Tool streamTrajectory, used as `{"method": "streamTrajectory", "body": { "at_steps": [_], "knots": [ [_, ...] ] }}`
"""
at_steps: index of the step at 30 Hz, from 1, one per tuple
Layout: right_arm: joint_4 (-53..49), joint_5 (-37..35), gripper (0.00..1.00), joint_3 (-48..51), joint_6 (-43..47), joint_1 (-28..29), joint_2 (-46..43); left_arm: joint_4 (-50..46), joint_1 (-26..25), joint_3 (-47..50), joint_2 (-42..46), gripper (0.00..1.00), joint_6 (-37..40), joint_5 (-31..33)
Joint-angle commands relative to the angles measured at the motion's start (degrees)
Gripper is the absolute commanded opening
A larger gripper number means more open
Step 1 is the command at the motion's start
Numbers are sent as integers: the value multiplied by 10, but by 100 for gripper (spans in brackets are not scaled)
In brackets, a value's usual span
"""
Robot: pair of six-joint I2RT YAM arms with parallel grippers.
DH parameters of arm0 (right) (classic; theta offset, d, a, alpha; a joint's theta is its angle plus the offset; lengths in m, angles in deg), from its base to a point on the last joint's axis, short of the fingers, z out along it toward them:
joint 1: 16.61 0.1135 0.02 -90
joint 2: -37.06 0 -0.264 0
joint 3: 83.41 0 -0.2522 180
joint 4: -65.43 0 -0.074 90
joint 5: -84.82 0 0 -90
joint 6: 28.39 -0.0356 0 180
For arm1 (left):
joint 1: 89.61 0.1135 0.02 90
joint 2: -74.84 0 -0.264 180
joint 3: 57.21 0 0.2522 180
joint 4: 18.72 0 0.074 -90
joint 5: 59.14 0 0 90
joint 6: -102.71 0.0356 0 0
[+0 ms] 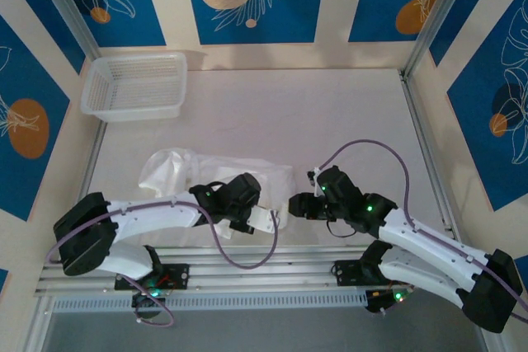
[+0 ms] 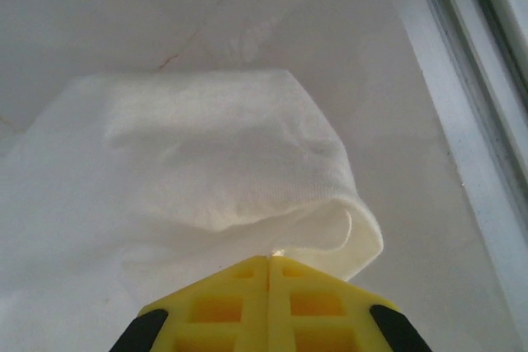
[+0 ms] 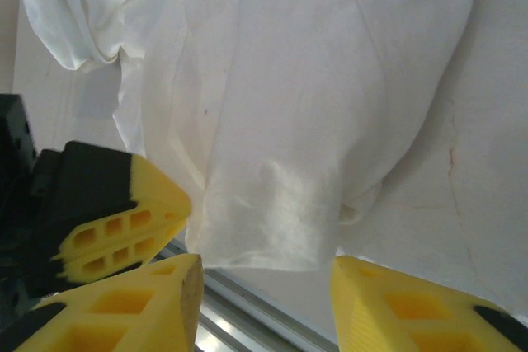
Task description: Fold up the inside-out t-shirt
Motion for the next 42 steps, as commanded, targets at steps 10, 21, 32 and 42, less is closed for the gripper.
{"method": "streamTrajectory", "body": {
  "at_steps": [10,21,32,42],
  "knots": [
    [173,-3,30,-10,-73,41,210,-14,37,-24,74,0,-206,-12],
    [114,-100,0,50,-73,4,132,-28,112,-9,103,0,-330,17],
    [74,-135,37,-10,34,67,18,55,158,10,153,33,-408,-60],
    [83,-194,34,-134,184,222,215,40,221,28,264,65,-484,77]
  ]
}}
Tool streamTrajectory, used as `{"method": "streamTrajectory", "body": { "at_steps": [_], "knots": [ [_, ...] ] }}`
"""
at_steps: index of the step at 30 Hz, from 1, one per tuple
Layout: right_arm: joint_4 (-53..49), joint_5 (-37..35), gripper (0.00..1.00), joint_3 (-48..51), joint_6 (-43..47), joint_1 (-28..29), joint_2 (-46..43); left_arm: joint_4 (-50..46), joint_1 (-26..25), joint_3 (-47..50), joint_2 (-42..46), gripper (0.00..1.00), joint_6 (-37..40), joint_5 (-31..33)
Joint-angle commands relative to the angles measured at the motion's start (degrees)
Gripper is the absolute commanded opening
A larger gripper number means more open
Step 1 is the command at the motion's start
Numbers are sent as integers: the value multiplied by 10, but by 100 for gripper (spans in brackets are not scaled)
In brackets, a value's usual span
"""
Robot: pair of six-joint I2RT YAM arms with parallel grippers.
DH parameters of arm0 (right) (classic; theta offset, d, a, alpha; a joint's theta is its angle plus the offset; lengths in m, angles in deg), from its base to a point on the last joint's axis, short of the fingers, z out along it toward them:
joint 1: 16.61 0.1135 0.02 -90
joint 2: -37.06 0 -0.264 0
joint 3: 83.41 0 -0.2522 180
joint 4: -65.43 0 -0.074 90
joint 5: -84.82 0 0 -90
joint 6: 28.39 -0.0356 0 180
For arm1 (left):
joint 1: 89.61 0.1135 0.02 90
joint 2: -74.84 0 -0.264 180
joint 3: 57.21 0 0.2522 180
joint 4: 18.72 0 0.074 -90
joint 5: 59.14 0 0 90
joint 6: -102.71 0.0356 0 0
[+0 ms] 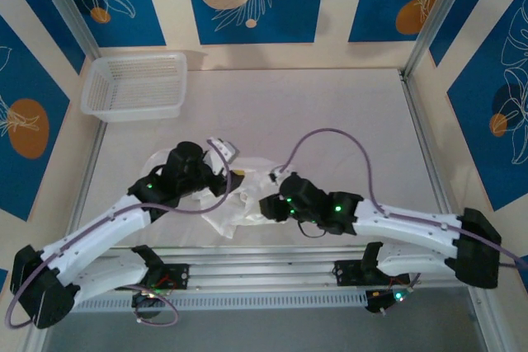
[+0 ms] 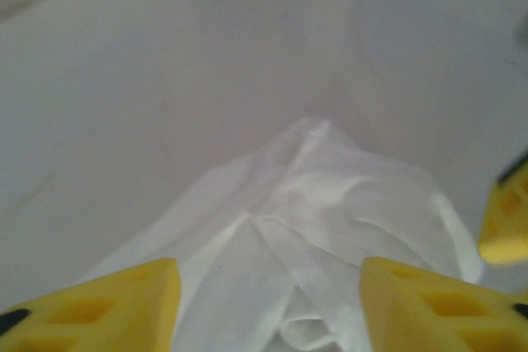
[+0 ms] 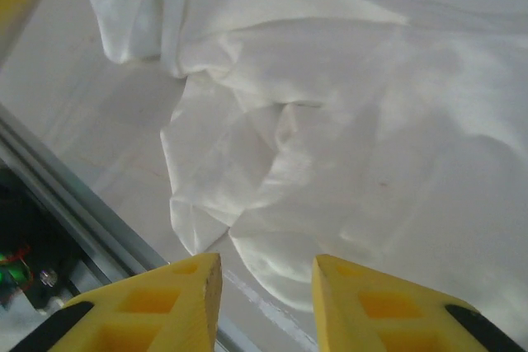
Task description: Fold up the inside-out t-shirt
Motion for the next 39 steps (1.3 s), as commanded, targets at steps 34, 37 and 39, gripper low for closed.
{"method": "streamTrajectory", "body": {
  "at_steps": [34,37,39],
  "knots": [
    [-115,-281,0,-96,258,122,177,-118,93,6,11,90,-134,207],
    [-114,-245,0,-91,265,99,122,-186,144,-39,-57,97,-220,204],
    [-111,-210,0,-85,261,69,69,-202,192,-63,-106,97,-262,164]
  ]
}}
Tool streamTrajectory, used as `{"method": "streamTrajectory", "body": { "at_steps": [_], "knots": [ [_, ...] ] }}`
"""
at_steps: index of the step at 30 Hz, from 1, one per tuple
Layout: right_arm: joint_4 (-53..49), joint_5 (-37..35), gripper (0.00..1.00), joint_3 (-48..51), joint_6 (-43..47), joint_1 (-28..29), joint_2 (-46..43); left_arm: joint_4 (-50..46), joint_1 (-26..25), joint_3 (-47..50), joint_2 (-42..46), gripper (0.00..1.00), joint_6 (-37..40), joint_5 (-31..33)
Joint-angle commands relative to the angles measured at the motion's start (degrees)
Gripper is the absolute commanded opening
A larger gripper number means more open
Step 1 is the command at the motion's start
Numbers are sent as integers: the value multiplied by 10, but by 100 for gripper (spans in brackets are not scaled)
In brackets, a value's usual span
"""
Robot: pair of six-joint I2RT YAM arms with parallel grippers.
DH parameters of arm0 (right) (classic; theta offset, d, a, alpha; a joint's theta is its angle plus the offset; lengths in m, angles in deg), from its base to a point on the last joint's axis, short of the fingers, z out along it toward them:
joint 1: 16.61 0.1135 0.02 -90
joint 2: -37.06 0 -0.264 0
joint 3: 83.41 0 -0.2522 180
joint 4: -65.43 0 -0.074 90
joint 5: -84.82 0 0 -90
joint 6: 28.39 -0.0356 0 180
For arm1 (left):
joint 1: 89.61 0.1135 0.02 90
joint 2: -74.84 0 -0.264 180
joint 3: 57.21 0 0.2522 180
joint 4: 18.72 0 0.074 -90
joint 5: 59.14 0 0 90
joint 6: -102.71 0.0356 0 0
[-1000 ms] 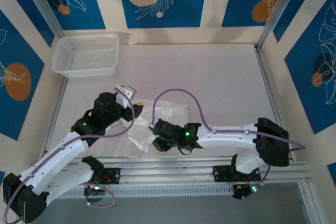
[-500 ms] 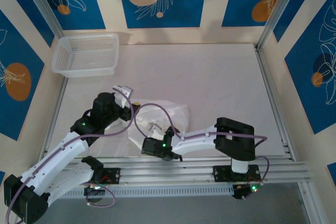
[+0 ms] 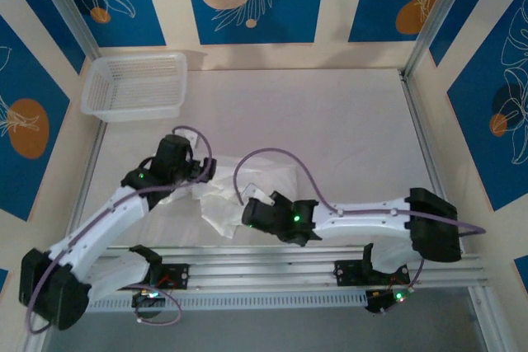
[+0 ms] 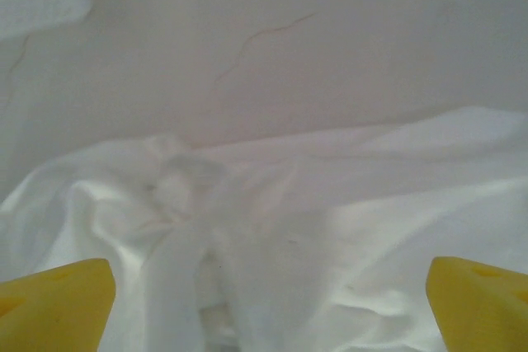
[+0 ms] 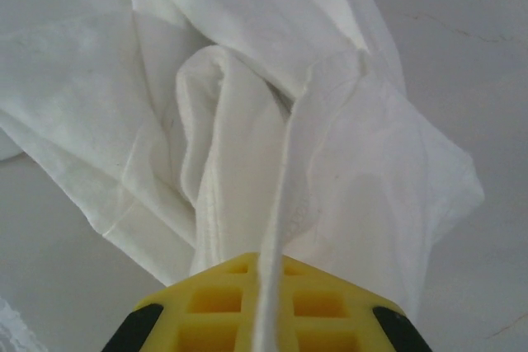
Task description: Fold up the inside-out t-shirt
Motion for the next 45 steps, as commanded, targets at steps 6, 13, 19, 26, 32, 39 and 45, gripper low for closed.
{"method": "streamTrajectory", "body": {
  "at_steps": [6,13,19,26,32,39,45],
  "knots": [
    [47,200,0,58,-19,-152,-242,-53,126,-100,-182,86,-118,-143],
    [30,235,0,74,-46,-173,-260,-52,126,-109,-236,65,-81,-185],
    [37,245,0,62,-54,-178,-239,-56,126,-101,-186,44,-90,-162],
    [37,248,0,62,-64,-185,-244,-79,127,-125,-181,0,-87,-149],
    [37,250,0,64,-69,-187,-240,-53,121,-132,-209,53,-96,-195],
    [43,257,0,71,-77,-187,-232,-65,103,-150,-251,54,-92,-152],
    [38,261,0,70,-82,-187,-231,-56,103,-143,-253,17,-101,-97]
  ]
}}
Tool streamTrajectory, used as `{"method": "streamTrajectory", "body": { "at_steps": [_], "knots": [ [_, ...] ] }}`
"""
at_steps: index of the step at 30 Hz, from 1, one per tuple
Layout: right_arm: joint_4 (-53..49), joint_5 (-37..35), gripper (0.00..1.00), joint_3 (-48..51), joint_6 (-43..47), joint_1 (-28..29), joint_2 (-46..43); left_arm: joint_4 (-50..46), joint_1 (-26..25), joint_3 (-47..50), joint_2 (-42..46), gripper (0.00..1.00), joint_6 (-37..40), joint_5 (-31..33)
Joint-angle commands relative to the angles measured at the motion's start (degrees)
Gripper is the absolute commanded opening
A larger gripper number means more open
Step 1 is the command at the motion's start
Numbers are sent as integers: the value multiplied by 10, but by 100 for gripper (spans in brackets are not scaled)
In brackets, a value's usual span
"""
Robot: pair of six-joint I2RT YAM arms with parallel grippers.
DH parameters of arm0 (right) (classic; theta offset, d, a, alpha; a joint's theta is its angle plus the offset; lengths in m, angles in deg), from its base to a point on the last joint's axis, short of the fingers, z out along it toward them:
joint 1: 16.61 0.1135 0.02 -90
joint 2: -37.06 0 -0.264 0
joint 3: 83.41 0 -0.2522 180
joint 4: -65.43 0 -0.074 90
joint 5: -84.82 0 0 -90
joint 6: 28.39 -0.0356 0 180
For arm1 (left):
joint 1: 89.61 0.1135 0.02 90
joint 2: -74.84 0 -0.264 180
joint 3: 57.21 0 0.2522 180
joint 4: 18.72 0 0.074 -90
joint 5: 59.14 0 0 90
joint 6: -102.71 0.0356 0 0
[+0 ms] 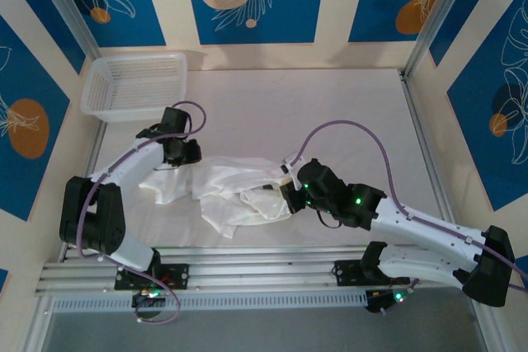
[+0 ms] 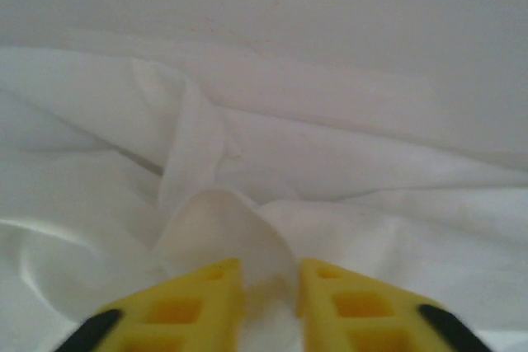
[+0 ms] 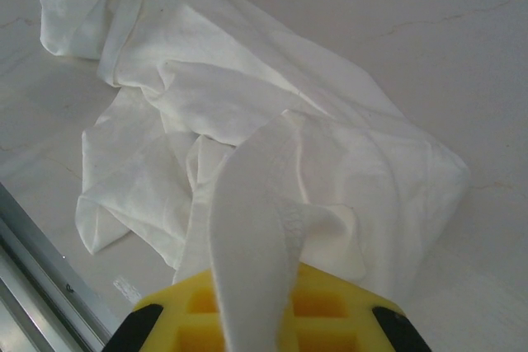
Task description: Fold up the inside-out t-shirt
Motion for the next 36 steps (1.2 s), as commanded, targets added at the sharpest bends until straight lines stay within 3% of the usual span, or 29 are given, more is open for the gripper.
{"method": "streamTrajectory", "body": {
  "at_steps": [1,4,9,14,19,24,30,36],
  "knots": [
    [5,14,0,0,-10,-2,2,0,-4,-9,4,13,-9,48],
    [-3,8,0,-7,-11,-2,-1,-6,-4,-11,20,0,-8,84],
    [-33,-43,0,-66,5,-29,-50,-16,-1,-34,103,0,-7,105],
    [-24,-12,0,-185,42,-202,-136,-39,32,-121,186,0,-14,41],
    [-49,64,0,-267,28,-318,-125,-57,76,-194,215,0,-49,-62],
    [-57,106,0,-294,-4,-376,-126,-61,96,-228,226,0,-86,-131],
    [-54,79,0,-316,-14,-420,-150,-66,105,-225,263,0,-85,-114],
    [-31,52,0,-354,-34,-448,-173,-82,145,-233,288,0,-110,-144]
  ]
}}
